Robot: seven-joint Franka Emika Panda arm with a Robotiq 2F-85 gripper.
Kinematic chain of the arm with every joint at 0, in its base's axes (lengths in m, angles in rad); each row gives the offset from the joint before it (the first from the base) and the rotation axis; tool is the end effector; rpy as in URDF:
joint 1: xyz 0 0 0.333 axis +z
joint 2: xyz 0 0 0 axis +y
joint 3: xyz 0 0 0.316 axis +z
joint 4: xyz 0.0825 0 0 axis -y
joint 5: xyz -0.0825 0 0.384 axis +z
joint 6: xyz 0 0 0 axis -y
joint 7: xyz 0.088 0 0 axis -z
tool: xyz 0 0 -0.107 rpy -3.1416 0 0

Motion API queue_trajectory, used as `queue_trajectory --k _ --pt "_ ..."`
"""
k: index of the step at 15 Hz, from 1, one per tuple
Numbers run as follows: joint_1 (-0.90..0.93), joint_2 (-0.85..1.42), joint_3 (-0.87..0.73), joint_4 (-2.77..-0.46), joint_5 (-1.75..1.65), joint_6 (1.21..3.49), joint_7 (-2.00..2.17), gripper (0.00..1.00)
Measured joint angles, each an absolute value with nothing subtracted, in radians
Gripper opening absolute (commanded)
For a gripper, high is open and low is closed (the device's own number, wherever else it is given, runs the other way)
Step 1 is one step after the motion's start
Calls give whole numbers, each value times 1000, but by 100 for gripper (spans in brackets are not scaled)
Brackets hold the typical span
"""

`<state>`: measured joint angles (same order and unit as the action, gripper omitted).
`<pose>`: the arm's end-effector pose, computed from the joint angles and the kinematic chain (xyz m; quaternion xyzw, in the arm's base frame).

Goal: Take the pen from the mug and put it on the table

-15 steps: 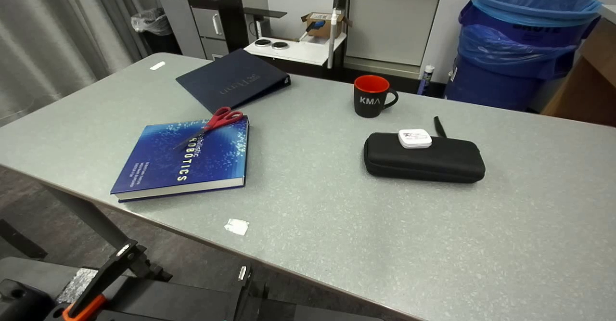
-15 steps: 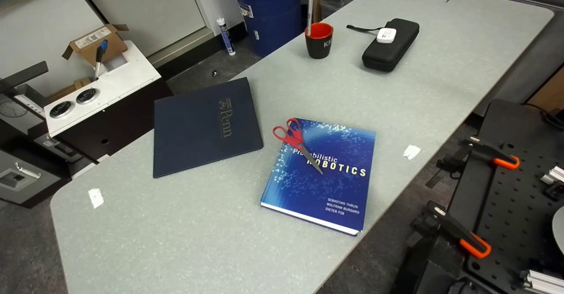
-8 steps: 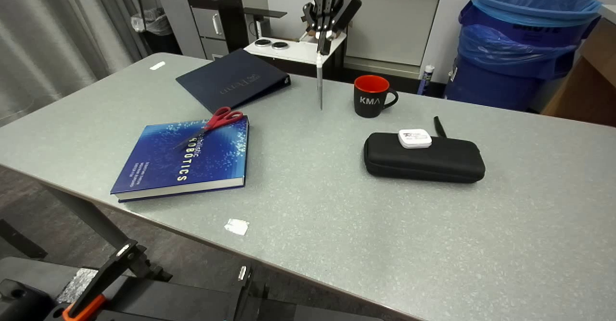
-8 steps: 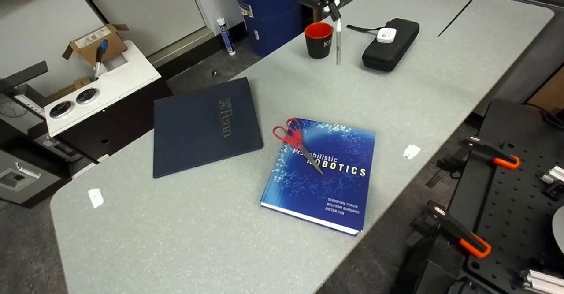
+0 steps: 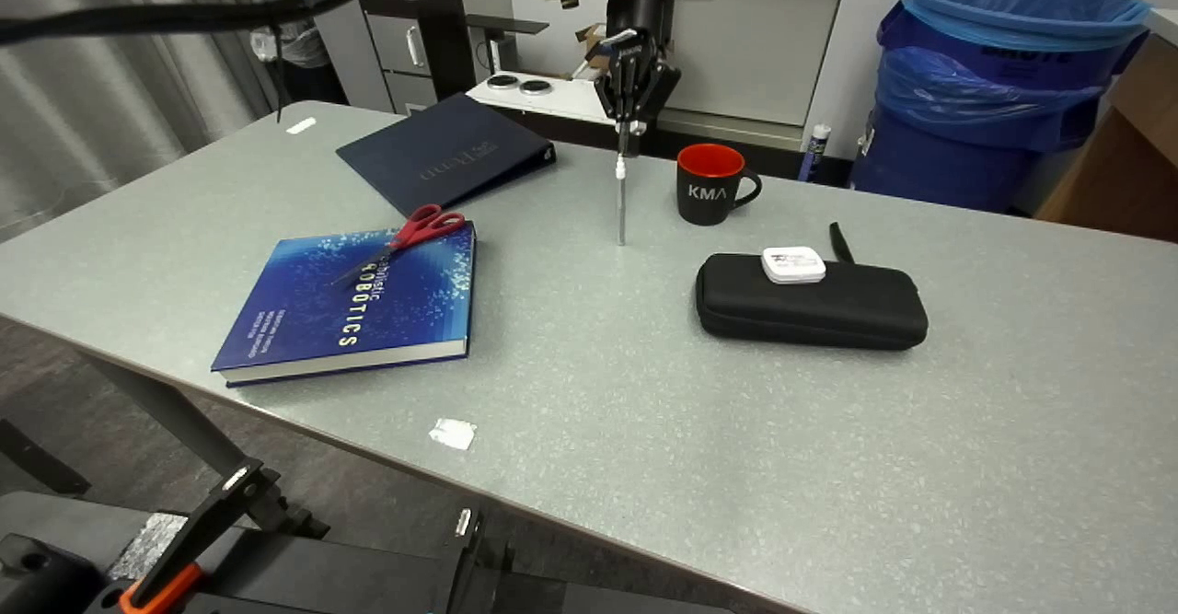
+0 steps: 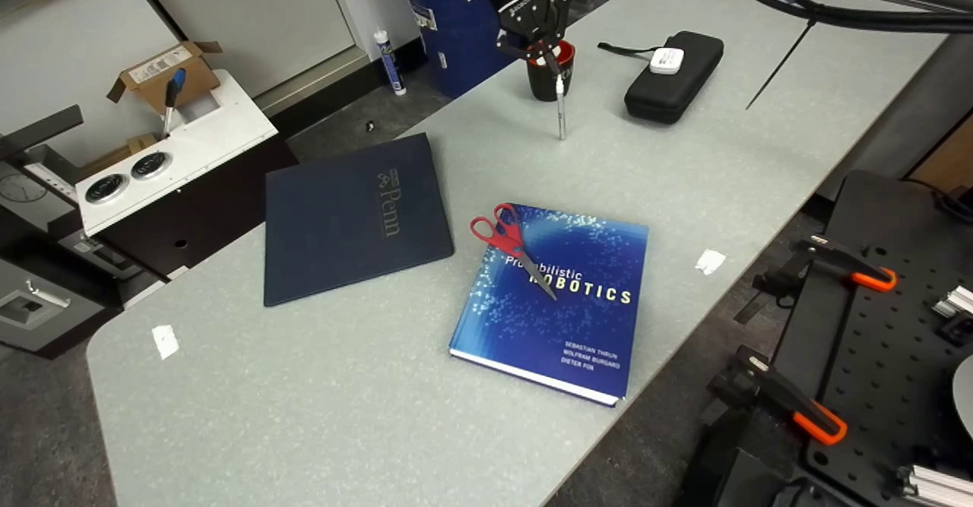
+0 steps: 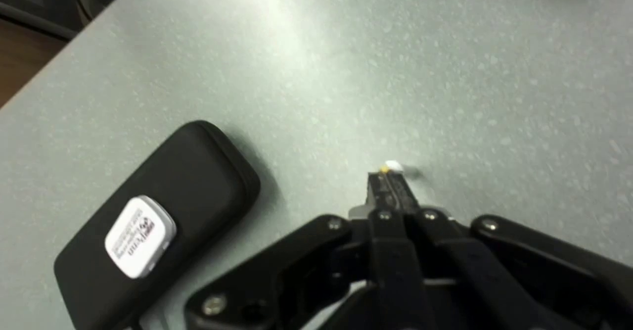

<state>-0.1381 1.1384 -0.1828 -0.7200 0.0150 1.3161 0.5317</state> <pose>0.7137 -0.1719 0.2295 0.8872 -0.3714 -0.2491 0.1130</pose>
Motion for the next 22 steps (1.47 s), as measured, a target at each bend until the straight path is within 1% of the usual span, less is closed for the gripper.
queue_trajectory --k 5,6,7,9,14,16,17,22 --pt "-121 1200 -208 -642 -3 1499 572 0" --pt "-119 1208 -211 -633 -5 1521 577 27" --pt "-117 1215 -216 -627 -5 1537 581 28" --pt "-114 1224 -221 -620 -5 1553 584 42" --pt "-110 1224 -221 -603 -5 1553 584 81" --pt "-110 1223 -221 -595 -5 1553 584 95" --pt "-110 1223 -222 -594 -5 1553 584 100" --pt "-110 1222 -223 -592 -5 1546 584 100"
